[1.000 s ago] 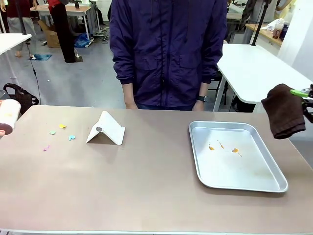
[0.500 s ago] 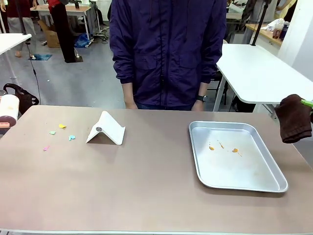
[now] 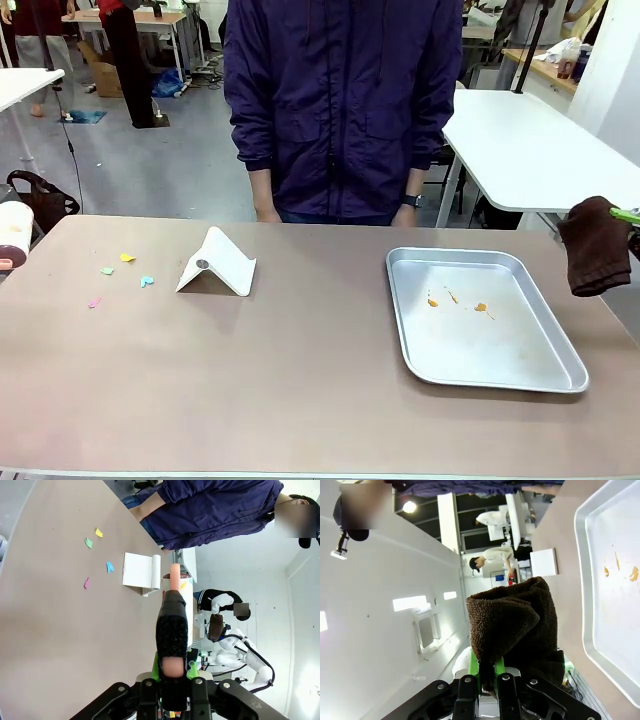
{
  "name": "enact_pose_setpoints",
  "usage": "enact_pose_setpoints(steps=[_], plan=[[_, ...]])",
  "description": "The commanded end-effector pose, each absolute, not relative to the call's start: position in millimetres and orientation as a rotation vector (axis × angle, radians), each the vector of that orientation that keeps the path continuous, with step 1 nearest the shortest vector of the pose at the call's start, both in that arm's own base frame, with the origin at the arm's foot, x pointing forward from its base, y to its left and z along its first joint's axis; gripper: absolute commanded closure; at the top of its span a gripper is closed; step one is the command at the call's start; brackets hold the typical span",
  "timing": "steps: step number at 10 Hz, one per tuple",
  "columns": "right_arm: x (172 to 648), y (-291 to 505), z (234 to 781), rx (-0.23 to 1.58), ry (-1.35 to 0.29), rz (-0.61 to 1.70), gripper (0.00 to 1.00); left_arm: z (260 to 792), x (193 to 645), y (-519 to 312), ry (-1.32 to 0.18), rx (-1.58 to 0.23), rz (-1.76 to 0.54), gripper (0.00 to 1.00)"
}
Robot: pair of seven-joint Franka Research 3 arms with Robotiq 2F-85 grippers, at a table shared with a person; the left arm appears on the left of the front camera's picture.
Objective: Clean the surface of the table.
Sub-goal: If a person points to the right, clean the right side of the table with your right hand, and if they point to the left, clean the left side with your left hand.
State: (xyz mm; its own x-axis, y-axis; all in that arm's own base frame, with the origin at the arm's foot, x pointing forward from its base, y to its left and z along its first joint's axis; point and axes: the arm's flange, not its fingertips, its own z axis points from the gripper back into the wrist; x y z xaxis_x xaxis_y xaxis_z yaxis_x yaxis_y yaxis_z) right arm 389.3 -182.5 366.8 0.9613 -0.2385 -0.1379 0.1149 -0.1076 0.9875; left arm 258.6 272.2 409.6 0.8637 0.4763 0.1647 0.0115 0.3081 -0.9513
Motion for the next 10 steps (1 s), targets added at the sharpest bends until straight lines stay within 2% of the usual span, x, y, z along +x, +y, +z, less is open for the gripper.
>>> enact_pose_setpoints(steps=[1,10], plan=[[387.7,-183.7,373.4,1.674,-0.072,-0.309,1.00,411.4,256.6,274.3,-0.462,-1.237,0.305,1.00],[387.7,-183.7,373.4,1.674,-0.072,-0.309,1.00,411.4,256.6,274.3,-0.462,-1.237,0.305,1.00]])
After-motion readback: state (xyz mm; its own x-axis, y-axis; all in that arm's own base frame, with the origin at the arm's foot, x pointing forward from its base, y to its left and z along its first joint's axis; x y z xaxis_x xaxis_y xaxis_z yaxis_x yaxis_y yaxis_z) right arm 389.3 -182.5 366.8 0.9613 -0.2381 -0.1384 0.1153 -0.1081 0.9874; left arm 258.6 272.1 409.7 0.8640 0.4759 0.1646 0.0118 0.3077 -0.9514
